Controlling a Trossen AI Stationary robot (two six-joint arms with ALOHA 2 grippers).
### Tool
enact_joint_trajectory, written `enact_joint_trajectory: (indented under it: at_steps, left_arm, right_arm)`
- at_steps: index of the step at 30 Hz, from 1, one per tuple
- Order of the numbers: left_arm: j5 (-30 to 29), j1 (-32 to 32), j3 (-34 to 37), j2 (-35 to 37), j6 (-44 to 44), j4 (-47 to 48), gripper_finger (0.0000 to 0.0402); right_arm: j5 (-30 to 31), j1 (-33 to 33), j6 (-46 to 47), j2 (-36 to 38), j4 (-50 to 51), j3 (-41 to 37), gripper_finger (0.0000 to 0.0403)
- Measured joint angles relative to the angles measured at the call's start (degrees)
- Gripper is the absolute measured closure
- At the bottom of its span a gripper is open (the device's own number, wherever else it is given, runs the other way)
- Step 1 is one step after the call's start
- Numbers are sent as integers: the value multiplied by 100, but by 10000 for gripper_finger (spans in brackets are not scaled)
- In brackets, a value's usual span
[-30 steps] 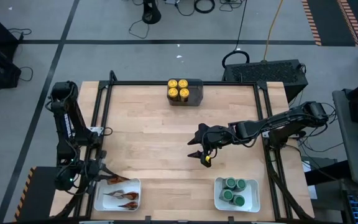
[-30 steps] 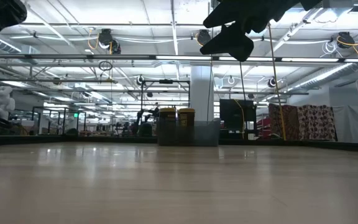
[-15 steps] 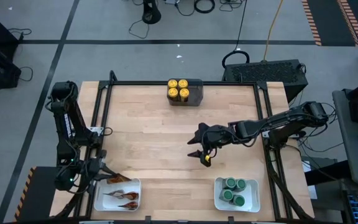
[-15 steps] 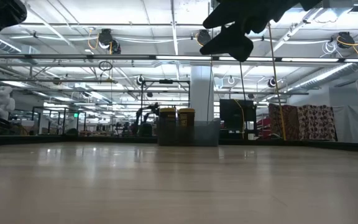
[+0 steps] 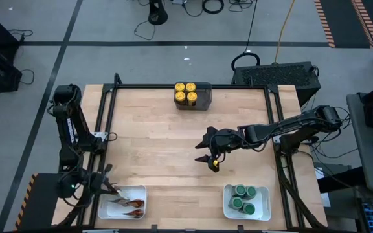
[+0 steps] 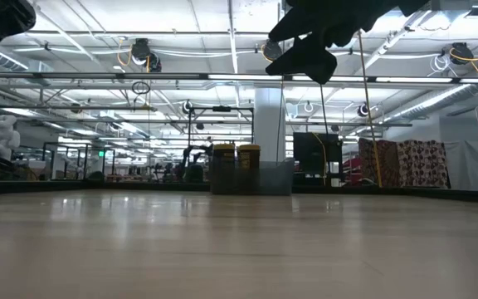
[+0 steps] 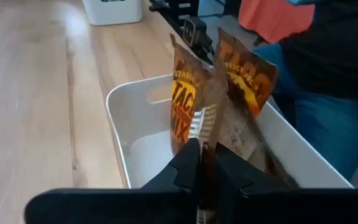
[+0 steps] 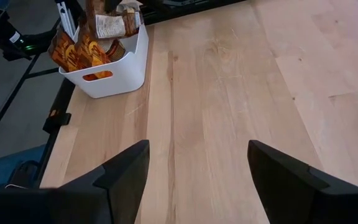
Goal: Sort spices by type
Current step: Put the orange seasoning pack into the left white bin
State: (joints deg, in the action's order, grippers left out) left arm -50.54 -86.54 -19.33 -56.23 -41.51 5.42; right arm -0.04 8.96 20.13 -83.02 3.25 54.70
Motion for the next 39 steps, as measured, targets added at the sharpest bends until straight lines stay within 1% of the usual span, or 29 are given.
enact_joint_trajectory:
  at_steps: [2,6,13,16,22,26,29,31,36,39]
  left_arm:
    - [-48,0,0,-2,138,-136,374]
    - [-358,25,0,-2,143,-174,375]
    - [-427,119,0,-2,143,-185,375]
    - [-571,203,0,-2,129,-187,374]
    - [-672,363,0,-2,-605,-80,344]
    - [-577,382,0,-2,-903,-46,320]
    - [-94,382,0,-2,-894,-59,316]
    - [114,382,0,-2,-769,-65,315]
    - [-4,392,-62,44,-632,-129,315]
    - [-131,409,-284,178,-114,-152,315]
  right_arm:
    - [-1,3,1,0,0,0,149]
    - [-3,-24,-1,0,-2,0,149]
    - [-1,-38,14,0,-2,0,149]
    - [-1,-38,17,0,-2,0,149]
    - [-1,-38,18,0,-2,0,149]
    - [-2,-38,18,0,-2,0,149]
    - [-1,-38,18,0,-2,0,149]
    - [-1,-38,18,0,-2,0,149]
    - [-1,-38,-13,0,-2,0,149]
    - [-3,-38,-123,0,-2,0,149]
